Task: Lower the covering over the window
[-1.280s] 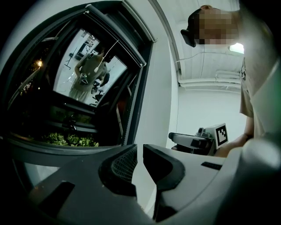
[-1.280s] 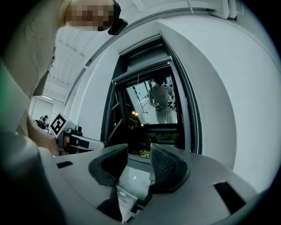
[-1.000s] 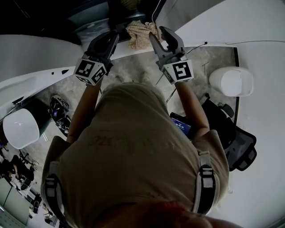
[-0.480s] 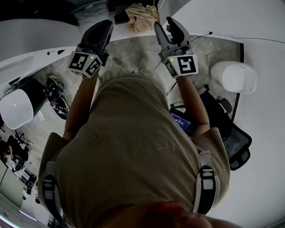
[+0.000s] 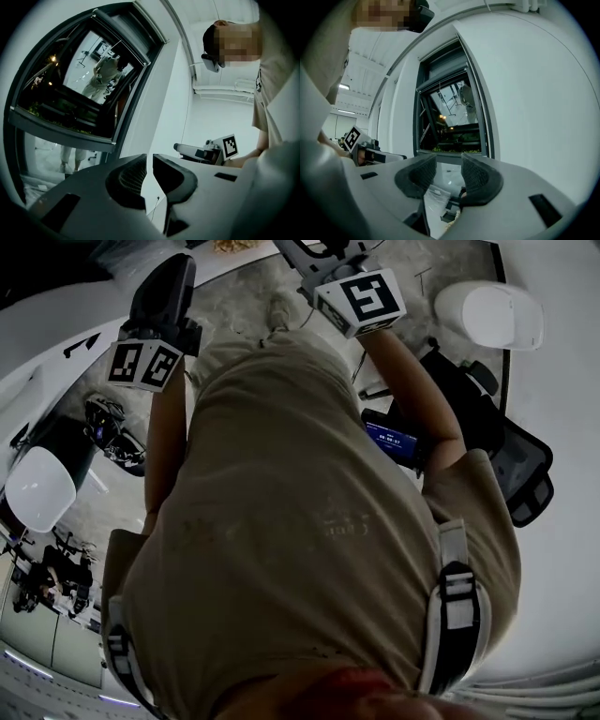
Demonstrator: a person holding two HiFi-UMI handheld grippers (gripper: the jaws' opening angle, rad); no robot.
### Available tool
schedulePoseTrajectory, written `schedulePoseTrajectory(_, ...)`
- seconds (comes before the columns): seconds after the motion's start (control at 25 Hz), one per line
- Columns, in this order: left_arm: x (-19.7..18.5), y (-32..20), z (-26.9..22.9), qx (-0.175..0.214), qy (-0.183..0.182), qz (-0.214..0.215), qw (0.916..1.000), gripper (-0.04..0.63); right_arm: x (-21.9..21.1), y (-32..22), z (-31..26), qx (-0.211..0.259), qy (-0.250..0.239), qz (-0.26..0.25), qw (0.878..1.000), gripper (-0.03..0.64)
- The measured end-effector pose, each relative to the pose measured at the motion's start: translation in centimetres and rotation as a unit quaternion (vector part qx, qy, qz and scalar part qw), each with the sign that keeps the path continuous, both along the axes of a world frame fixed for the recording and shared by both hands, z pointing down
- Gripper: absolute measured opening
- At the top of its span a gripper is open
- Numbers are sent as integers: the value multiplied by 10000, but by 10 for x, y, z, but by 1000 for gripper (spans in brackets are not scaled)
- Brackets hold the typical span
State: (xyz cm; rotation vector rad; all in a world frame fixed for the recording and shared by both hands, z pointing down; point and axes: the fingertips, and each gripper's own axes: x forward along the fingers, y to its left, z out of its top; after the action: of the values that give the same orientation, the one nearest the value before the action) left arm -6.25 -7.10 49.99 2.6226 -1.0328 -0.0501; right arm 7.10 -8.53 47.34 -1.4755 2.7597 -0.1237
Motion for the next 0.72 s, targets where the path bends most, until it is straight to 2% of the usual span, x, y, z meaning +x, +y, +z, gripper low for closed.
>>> schedulePoseTrajectory(0.2,-22,27,-18,182,-20,-18,9998,35,-13,27,-17,179,181,42,9997,164)
schedulePoseTrajectory(0.36,-48,57,-34,337,-54,-66,9994,35,-30,56,-31,322,137,166,9992,164)
schedulePoseTrajectory(0.6,-106,118,-37,341,-24,-160,9993,35,-78,114,-37,382,196,343,9985,164)
schedulePoseTrajectory(0.72,-138,156,-36,333,10,-223,9992,35,-112,152,-37,449,285,245,9983,164)
